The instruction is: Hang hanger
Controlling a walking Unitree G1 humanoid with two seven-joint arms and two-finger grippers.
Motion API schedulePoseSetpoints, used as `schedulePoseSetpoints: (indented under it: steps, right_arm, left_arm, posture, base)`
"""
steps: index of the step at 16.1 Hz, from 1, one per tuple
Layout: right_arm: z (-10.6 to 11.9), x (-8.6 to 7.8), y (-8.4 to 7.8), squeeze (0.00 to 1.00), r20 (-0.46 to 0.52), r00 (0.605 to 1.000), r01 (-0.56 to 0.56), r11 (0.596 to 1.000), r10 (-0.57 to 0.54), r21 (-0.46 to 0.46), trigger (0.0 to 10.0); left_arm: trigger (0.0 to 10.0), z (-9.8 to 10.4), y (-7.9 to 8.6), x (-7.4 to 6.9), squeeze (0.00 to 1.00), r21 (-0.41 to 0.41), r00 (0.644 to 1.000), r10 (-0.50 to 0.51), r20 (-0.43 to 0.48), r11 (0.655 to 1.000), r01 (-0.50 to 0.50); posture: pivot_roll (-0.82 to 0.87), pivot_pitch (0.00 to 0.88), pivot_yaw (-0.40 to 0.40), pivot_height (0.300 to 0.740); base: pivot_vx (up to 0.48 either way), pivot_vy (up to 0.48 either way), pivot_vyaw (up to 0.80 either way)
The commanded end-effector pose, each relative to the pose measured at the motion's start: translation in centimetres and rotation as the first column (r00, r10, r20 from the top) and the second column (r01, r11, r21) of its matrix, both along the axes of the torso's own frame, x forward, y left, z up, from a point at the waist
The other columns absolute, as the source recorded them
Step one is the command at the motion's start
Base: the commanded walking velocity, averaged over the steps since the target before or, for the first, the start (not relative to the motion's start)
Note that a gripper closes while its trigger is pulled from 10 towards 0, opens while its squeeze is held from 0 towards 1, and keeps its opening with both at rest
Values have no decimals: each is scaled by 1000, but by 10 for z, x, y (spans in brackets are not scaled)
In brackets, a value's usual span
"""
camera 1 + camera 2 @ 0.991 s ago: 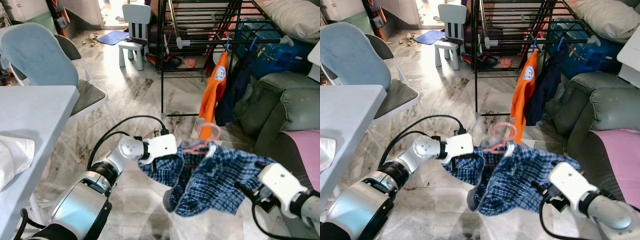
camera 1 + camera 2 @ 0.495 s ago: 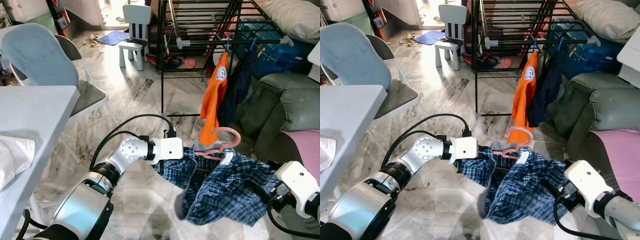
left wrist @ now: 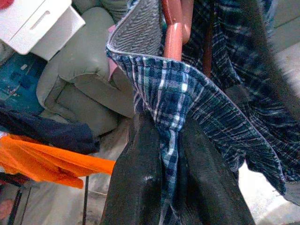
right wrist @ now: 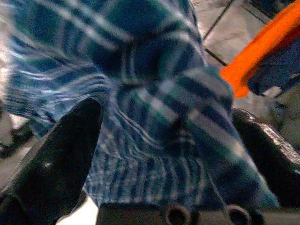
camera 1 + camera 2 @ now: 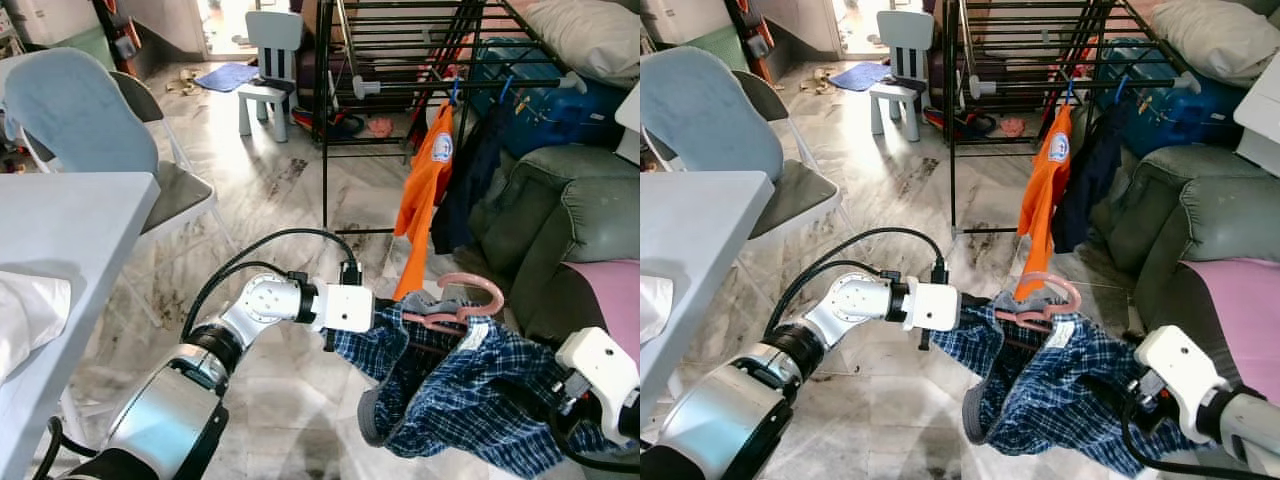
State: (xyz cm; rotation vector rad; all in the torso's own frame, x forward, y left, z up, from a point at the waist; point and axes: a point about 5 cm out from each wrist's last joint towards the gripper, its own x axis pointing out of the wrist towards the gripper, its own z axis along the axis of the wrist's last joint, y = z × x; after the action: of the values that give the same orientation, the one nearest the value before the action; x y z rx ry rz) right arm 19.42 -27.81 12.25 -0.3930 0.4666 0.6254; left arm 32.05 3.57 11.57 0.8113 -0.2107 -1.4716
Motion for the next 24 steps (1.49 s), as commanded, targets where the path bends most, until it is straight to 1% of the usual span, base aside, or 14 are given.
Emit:
schedulePoseSetpoints:
  steps: [1,2,3,7,8,11,12,13,14,15,16,18,21,24]
  right_arm:
    - [10,2,0,0,17,1000,-21,1000,21,8,10000]
    - [13,1,4,0,11,999,-52,998,52,32,10000]
    - [20,0,10,0,16,997,-80,993,79,88,10000]
    - [26,-4,11,0,-19,992,-124,985,127,122,10000]
    - [29,-6,11,0,-38,988,-139,979,146,148,10000]
    - [24,-18,-3,0,-138,977,-153,983,166,101,10000]
    - [26,-20,-9,0,-150,976,-145,985,158,95,9608]
    - [28,-20,-11,0,-153,976,-142,985,156,100,7725]
    - [28,-21,-14,0,-170,973,-141,986,155,91,4431]
    - [26,-24,-16,0,-189,968,-151,985,163,80,3412]
    - [26,-21,-17,0,-173,974,-137,987,149,79,0]
    - [26,-20,-18,0,-165,975,-136,987,148,81,0]
    - [23,-17,-13,0,-158,975,-146,985,159,95,0]
    - [16,-20,-9,0,-192,964,-162,979,184,122,0]
  left_arm:
    - [0,8,-4,1,0,5,998,-40,40,999,40]
    - [0,8,-5,0,0,6,998,-42,40,999,42]
    - [0,7,-7,-1,0,11,997,-53,48,999,53]
    - [0,5,-11,-4,0,20,995,-79,56,997,78]
    - [0,5,-11,-4,0,17,996,-77,55,997,76]
    - [0,5,-11,-4,0,21,995,-76,61,997,75]
    - [0,5,-10,-4,0,22,995,-76,59,997,75]
    - [0,5,-10,-4,0,23,995,-78,59,997,77]
    - [0,4,-10,-4,0,23,995,-79,57,997,78]
    - [0,4,-10,-4,0,26,995,-80,58,997,79]
    - [0,3,-10,-4,0,33,996,-78,50,997,76]
    - [0,4,-10,-4,0,32,996,-81,49,996,79]
    - [0,6,-11,-3,0,20,996,-73,55,997,72]
    - [0,9,-13,-1,0,5,996,-63,55,998,63]
  posture:
    - [-82,0,15,740]
    - [-82,0,16,740]
    - [-83,0,14,740]
    - [-82,0,13,740]
    - [-82,0,13,740]
    - [-81,0,11,740]
    - [-79,0,11,740]
    - [-79,0,11,740]
    - [-79,0,10,740]
    - [-78,0,9,740]
    - [-75,0,8,740]
    - [-72,0,7,740]
    - [-72,0,6,740]
    - [-71,0,5,740]
  base:
    - [0,0,0]
    - [0,0,0]
    - [0,0,0]
    - [0,0,0]
    - [0,0,0]
    - [0,0,0]
    - [0,0,0]
    - [0,0,0]
    - [0,0,0]
    - [0,0,0]
    - [0,0,0]
    - [0,0,0]
    - [0,0,0]
    - [0,0,0]
